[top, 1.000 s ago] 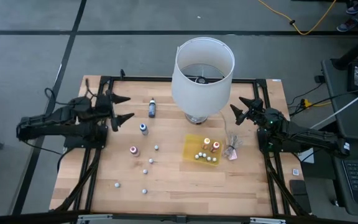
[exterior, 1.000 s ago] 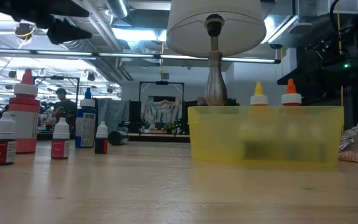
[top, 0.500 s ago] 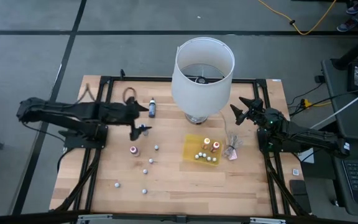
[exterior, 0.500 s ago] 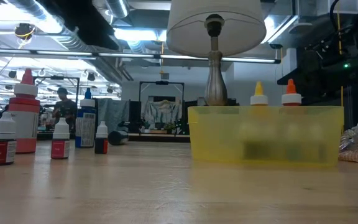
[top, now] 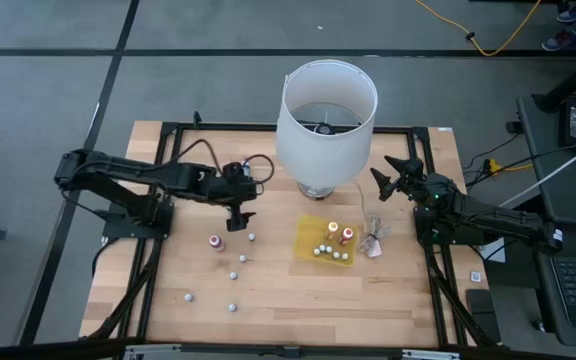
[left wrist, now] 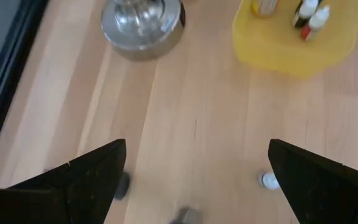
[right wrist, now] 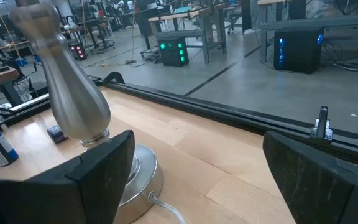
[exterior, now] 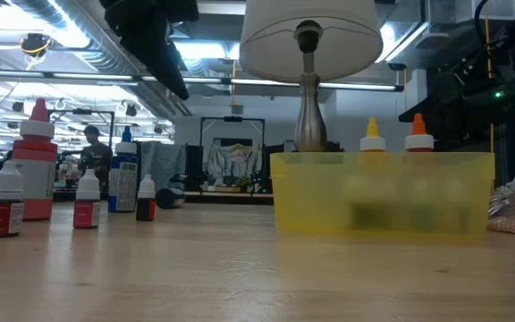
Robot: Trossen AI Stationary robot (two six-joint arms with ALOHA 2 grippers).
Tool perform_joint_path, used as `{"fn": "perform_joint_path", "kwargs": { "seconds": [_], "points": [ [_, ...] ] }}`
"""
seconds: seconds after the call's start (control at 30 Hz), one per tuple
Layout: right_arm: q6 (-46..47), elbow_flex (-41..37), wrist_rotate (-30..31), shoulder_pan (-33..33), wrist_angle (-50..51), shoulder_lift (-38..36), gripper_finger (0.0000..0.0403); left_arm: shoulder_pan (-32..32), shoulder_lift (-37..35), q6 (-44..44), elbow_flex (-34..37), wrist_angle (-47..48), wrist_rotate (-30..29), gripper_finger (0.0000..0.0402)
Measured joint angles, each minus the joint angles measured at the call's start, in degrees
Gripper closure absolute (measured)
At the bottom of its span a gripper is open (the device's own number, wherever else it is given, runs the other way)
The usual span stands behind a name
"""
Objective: Pick & Place food coloring
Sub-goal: Put the red food coloring bottle into the yellow bin
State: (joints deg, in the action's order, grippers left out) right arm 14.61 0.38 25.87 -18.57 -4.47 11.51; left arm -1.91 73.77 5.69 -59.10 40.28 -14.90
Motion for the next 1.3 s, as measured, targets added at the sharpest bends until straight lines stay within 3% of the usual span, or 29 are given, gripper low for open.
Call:
{"fn": "perform_joint_path", "kwargs": {
  "seconds": [0.3,0.5,0.83,1.3],
  "points": [
    [0.0,0.0,0.0,0.0,0.0,0.0,0.0047,-0.3,5.9,0.7,-9.0,14.7,6.5,0.0013],
    [0.1,0.0,0.0,0.0,0.0,0.0,0.0047,-2.1,6.8,-0.4,-11.4,20.8,7.1,0.0013],
    [0.0,0.0,0.0,0.0,0.0,0.0,0.0047,-5.7,9.0,1.0,-11.6,21.0,8.8,0.0013],
    [0.0,0.0,0.0,0.0,0.0,0.0,0.0047,-6.7,20.1,-0.7,-11.6,19.3,8.5,0.0013]
  ]
}}
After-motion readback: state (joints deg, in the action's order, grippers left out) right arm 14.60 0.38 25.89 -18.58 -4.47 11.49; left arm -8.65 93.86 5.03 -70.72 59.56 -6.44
